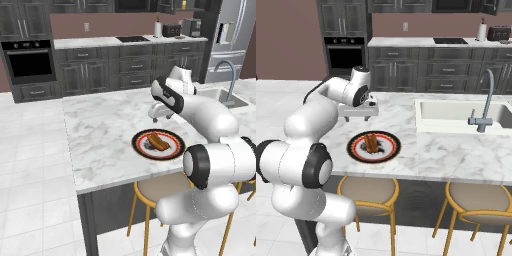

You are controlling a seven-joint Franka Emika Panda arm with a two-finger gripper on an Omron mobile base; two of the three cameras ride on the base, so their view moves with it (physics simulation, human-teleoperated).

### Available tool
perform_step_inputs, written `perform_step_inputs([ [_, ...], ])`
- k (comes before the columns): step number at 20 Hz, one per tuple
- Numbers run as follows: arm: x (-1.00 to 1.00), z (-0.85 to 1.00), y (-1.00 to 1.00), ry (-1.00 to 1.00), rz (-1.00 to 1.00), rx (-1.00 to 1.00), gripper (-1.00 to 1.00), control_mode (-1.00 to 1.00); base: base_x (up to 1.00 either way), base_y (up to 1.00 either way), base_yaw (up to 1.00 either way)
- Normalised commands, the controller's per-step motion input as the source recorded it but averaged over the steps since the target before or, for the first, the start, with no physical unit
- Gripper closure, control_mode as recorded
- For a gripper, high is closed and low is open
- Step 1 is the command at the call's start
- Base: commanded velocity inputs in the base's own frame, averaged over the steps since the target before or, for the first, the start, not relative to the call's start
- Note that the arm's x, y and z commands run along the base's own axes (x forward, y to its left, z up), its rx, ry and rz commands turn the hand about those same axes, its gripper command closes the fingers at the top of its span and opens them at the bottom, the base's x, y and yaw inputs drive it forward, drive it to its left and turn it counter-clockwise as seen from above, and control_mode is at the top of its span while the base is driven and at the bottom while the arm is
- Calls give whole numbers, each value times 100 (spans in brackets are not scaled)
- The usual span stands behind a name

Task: Move the hot dog bun to the plate on the dining table and place the condiment next to that plate. Then navigate to the fridge and take the sausage and place it on the plate as well.

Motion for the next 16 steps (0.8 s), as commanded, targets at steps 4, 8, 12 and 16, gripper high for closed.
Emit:
perform_step_inputs([
  [4, -48, 100, 0, 0, -8, 21, -100, -100, 0, 0, 0],
  [8, -82, 65, 0, -8, -13, 18, -100, -100, 0, 0, 0],
  [12, -100, 32, 0, -24, -22, 4, -100, -100, 0, 0, 0],
  [16, -100, 37, 0, -26, -25, 0, -100, -100, 0, 0, 0],
])
